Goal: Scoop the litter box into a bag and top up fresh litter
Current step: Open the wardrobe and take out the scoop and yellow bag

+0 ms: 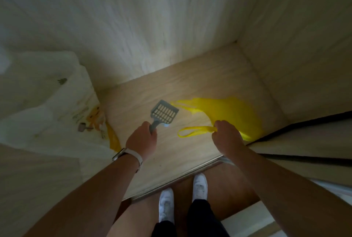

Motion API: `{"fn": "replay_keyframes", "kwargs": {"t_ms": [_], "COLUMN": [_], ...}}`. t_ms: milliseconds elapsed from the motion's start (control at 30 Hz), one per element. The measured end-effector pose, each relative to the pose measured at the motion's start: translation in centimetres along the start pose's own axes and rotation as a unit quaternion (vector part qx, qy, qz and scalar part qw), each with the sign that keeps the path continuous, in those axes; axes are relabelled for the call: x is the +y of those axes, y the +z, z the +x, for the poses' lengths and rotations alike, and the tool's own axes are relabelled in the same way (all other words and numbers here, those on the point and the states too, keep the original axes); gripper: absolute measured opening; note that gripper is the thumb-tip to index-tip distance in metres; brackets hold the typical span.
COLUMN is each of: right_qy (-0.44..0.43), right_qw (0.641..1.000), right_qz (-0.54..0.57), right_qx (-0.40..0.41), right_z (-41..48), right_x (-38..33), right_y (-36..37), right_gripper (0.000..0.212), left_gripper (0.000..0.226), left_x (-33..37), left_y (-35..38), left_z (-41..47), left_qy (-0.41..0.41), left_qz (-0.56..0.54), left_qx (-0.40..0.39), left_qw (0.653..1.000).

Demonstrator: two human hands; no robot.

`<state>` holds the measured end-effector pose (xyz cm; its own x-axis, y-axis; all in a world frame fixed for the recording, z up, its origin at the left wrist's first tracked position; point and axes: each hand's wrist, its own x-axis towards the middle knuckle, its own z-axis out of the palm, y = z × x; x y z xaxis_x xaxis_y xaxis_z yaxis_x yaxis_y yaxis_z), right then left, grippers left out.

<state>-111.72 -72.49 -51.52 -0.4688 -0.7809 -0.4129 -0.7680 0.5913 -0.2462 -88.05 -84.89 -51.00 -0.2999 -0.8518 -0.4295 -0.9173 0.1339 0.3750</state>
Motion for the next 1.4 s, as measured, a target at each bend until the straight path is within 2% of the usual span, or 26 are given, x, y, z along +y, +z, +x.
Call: {"fn": "replay_keyframes", "kwargs": {"t_ms": [200, 433, 567, 667, 767, 1000, 1067, 1167, 1300, 1367, 1400], "right_qy": [-0.03, -0.075, -0.105, -0.135, -0.192, -0.314, -0.347, -0.387, -0.452, -0.475, -0.484], "right_qw": [0.999, 0.99, 0.986, 0.979, 0.97, 0.941, 0.93, 0.915, 0.885, 0.873, 0.867], "right_qz": [0.02, 0.076, 0.093, 0.112, 0.122, 0.128, 0.12, 0.109, 0.094, 0.08, 0.075], "right_qx": [0.021, 0.093, 0.094, 0.099, 0.084, 0.009, -0.006, -0.021, -0.059, -0.08, -0.093], "right_z": [-6.6, -13.5, -16.5, -17.9, -18.6, -19.5, -19.8, -20.4, -21.8, -22.6, -23.2], "right_x": [-3.0, -6.2, -7.7, -8.5, -9.3, -10.6, -11.4, -12.6, -14.5, -15.7, -16.3], "right_y": [-4.8, -9.9, -11.3, -12.5, -13.8, -15.7, -15.7, -15.2, -13.1, -11.6, -10.9], "right_gripper": [0.019, 0.014, 0.019, 0.014, 0.006, 0.018, 0.014, 0.012, 0.018, 0.007, 0.009], "left_gripper": [0.02, 0.016, 0.014, 0.011, 0.007, 0.014, 0.016, 0.014, 0.015, 0.019, 0.02], "left_x": [1.3, 1.9, 1.8, 1.7, 1.7, 2.8, 2.5, 1.2, -1.2, -2.2, -2.6], "left_y": [-5.6, -10.5, -11.9, -12.8, -13.6, -14.2, -13.8, -12.4, -9.4, -8.1, -7.7], "left_z": [-5.6, -12.8, -16.8, -19.3, -21.6, -28.0, -29.7, -32.3, -36.7, -39.1, -40.3], "left_qy": [0.012, 0.047, 0.063, 0.061, 0.038, -0.028, -0.051, -0.108, -0.168, -0.181, -0.187], "left_qz": [-0.067, -0.151, -0.172, -0.188, -0.211, -0.248, -0.259, -0.297, -0.348, -0.34, -0.338], "left_qx": [0.057, 0.11, 0.146, 0.18, 0.228, 0.323, 0.342, 0.37, 0.397, 0.41, 0.415], "left_qw": [0.996, 0.981, 0.972, 0.964, 0.95, 0.913, 0.902, 0.874, 0.833, 0.827, 0.824]}}
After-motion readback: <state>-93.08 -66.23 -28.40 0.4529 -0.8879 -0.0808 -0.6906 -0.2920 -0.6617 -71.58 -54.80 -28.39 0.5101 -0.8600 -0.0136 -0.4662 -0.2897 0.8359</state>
